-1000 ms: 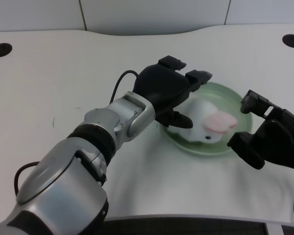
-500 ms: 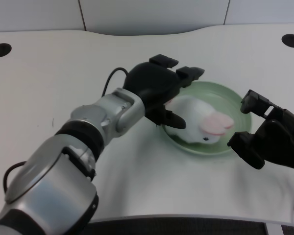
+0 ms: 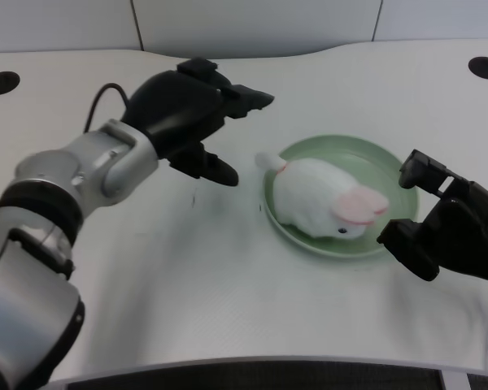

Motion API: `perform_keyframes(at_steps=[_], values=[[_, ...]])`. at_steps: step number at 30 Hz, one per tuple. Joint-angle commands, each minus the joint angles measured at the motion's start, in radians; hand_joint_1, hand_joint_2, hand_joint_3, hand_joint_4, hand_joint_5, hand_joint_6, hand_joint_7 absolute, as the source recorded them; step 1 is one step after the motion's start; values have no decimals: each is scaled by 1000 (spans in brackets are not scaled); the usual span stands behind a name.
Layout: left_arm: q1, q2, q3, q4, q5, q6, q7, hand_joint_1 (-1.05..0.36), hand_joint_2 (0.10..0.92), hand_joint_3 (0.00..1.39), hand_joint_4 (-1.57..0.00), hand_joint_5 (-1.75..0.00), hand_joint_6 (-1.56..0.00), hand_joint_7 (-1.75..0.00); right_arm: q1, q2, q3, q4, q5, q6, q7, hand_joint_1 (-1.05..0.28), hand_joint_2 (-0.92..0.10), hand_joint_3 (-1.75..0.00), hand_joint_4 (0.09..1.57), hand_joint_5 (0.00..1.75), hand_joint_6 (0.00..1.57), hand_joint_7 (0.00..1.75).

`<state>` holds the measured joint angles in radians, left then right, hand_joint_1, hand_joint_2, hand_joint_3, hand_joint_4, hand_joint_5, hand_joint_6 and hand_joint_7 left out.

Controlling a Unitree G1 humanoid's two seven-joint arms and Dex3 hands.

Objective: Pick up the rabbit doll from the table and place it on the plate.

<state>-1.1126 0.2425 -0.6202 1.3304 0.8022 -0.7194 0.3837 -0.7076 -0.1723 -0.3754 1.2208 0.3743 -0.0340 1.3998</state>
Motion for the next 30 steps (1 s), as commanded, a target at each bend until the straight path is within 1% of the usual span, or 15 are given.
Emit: perform_keyframes(at_steps=[1,4,7,10,12,13,14,15,18,20,21,22,24,26,30], values=[[57,79,7,-19,-3,-61,45,-834,915,43,-112,-753,-472,-84,1,-20,-1,4,4,21,-10,-607,-894,-2,1035,1746,843,1746],[91,117,22,-29,-19,-101,44,-828,914,25,-116,-762,-484,-82,1,-22,-2,5,4,25,-7,-600,-900,-5,1030,1746,829,1746],[140,156,57,-40,-57,-158,35,-807,905,5,-42,-993,-519,-77,0,-25,-3,6,4,32,-10,-606,-896,-3,1040,1746,848,1746],[182,185,85,-53,-83,-198,31,-668,855,2,-12,-1199,-586,-139,-1,-27,-3,7,4,36,-16,-606,-886,-1,1059,1746,858,1746],[206,200,100,-61,-93,-219,33,-559,822,1,-38,-1290,-616,-213,0,-27,-3,6,3,31,-18,-601,-888,-3,1059,1746,848,1746],[221,205,114,-62,-106,-235,29,-530,817,1,-55,-1314,-584,-319,1,-26,-3,5,3,28,-20,-600,-888,-3,1057,1746,844,1746],[237,212,127,-65,-118,-250,29,-490,825,3,-99,-1351,-502,-573,1,-26,-3,4,3,29,-21,-604,-887,-2,1053,1746,847,1746],[248,217,136,-67,-126,-259,28,-472,835,5,-117,-1382,-443,-726,1,-27,-2,4,2,31,-21,-602,-888,-3,1051,1746,847,1746],[305,227,187,-76,-188,-279,-9,-425,843,4,-150,-1491,-355,-1024,0,-30,-2,5,3,39,-17,-608,-889,-3,1045,1746,833,1746],[340,228,219,-85,-229,-289,-39,-387,856,7,-148,-1689,-323,-1272,-1,-31,-2,5,4,40,-16,-604,-897,-6,1041,1746,824,1746],[365,225,242,-89,-261,-301,-64,-381,858,7,-149,-1717,-317,-1312,-1,-32,-3,5,5,39,-15,-602,-898,-6,1041,1746,822,1746],[399,211,277,-95,-318,-315,-103,-356,858,6,-192,-1731,-289,-1444,-1,-34,-3,6,4,39,-16,-600,-900,-7,1040,1746,821,1746],[471,161,370,-103,-489,-351,-253,-204,865,11,-311,-1743,-283,-1683,-3,-39,-3,8,3,37,-14,-595,-907,-10,1038,1746,819,1746],[535,102,452,-132,-661,-335,-417,-146,872,16,-379,-1746,-320,-1733,-5,-43,-1,9,1,36,-12,-597,-908,-10,1040,1746,829,1746],[632,27,537,-225,-865,-278,-651,-159,890,32,-467,-1746,-347,-1746,-5,-49,3,13,-4,39,-9,-600,-909,-8,1043,1746,844,1746]])
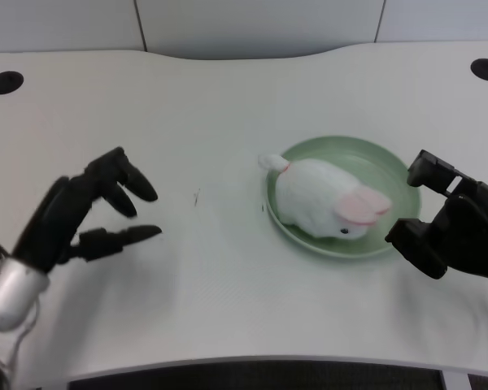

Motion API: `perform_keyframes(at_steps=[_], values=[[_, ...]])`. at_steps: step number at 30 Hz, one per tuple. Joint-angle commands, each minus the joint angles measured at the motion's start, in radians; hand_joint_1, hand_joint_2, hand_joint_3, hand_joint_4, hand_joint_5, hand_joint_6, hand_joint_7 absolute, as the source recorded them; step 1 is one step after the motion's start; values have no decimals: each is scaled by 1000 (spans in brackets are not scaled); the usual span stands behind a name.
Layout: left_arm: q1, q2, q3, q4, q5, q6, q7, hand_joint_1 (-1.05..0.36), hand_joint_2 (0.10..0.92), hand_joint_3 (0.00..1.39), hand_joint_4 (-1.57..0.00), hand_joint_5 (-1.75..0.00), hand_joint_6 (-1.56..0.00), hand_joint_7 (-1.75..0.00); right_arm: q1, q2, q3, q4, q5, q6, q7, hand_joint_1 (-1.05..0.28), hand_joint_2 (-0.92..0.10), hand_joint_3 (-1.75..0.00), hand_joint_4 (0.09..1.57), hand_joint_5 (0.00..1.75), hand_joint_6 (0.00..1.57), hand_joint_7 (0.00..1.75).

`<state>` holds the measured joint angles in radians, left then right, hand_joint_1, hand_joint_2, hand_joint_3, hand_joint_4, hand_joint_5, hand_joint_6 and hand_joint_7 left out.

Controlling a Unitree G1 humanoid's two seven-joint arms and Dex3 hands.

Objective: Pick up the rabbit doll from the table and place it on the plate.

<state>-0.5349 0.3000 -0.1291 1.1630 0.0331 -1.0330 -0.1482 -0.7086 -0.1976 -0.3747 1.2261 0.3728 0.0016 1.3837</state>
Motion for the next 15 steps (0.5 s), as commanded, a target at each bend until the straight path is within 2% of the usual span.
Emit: perform_keyframes(at_steps=[1,3,6,8,9,12,14,15], values=[[83,-51,64,-97,-147,67,-175,-156,894,36,-477,-1746,-347,-1746,-3,-25,3,8,-3,8,9,-594,-912,-9,1041,1746,838,1746],[133,-87,97,-166,-227,134,-262,-186,879,38,-522,-1746,-368,-1746,-1,-28,1,10,0,19,11,-582,-915,-8,1036,1746,804,1741],[171,-118,134,-216,-289,250,-337,-227,852,35,-564,-1746,-379,-1746,0,-28,0,11,-1,13,4,-617,-917,-9,1039,1746,807,1746],[167,-127,161,-213,-325,328,-400,-194,831,33,-563,-1746,-397,-1746,-4,-26,1,13,-2,12,9,-625,-920,-17,1046,1746,809,1746],[162,-128,171,-207,-332,351,-426,-186,827,33,-562,-1746,-403,-1746,-5,-25,1,13,-2,11,11,-629,-920,-19,1048,1746,808,1746],[137,-130,196,-171,-332,378,-489,-180,804,34,-535,-1746,-425,-1746,-4,-27,2,12,-4,12,1,-645,-915,-15,1059,1746,833,1746],[125,-136,213,-153,-335,387,-530,-157,803,43,-539,-1746,-445,-1746,-3,-27,0,13,-2,13,1,-639,-912,-12,1064,1746,850,1746],[118,-137,221,-142,-334,386,-548,-152,801,46,-545,-1746,-452,-1746,-2,-26,0,12,-2,7,3,-630,-914,-14,1065,1746,853,1746]])
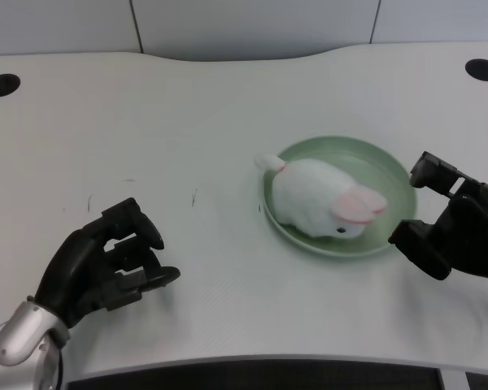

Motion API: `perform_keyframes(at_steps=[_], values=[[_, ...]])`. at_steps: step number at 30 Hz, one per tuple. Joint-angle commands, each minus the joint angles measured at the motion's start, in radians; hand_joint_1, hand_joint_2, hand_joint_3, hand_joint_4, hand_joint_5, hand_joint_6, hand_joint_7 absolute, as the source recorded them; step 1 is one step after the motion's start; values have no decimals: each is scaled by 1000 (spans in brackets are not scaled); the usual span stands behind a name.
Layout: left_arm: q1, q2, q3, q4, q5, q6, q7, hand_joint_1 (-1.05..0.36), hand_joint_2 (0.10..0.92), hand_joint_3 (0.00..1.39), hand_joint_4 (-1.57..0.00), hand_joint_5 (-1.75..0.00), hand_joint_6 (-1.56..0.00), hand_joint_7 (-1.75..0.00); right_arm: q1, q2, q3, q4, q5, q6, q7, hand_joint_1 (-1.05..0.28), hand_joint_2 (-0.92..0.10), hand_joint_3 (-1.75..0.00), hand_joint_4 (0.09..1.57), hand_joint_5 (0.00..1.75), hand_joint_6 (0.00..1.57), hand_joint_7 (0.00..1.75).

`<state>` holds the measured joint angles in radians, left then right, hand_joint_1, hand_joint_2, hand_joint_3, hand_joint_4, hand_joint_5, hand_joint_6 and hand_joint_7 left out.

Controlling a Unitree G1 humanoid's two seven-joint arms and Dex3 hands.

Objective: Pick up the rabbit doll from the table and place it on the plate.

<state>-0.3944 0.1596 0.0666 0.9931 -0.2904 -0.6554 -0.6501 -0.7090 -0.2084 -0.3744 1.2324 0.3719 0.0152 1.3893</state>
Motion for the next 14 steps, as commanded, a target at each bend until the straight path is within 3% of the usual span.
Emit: perform_keyframes(at_steps=[1,5,9,11,13,14], values=[[-30,2,34,42,-11,10,-66,-150,798,50,-555,-1746,-458,-1746,-1,-14,0,6,-1,-11,0,-616,-917,-20,1064,1746,854,1746],[-56,-5,68,85,-9,18,-108,-149,793,69,-580,-1746,-490,-1746,-2,-14,1,6,-3,-22,-3,-639,-920,-25,1063,1746,859,1746],[-68,-8,94,100,-6,43,-124,-161,780,89,-576,-1746,-505,-1746,-5,-17,-1,9,0,-7,0,-639,-918,-22,1067,1746,864,1746],[-69,-9,102,101,-1,49,-124,-154,773,102,-569,-1746,-509,-1746,-3,-17,1,7,-2,-11,-1,-640,-917,-19,1068,1746,863,1746],[-71,-10,108,103,5,54,-121,-172,397,805,-575,-1746,-510,-1746,-2,-17,3,7,-5,-18,-2,-656,-919,-19,1074,1746,871,1746],[-72,-10,110,103,7,57,-121,-173,301,983,-578,-1746,-511,-1746,-2,-17,3,7,-5,-21,-2,-662,-920,-24,1076,1746,873,1746]])
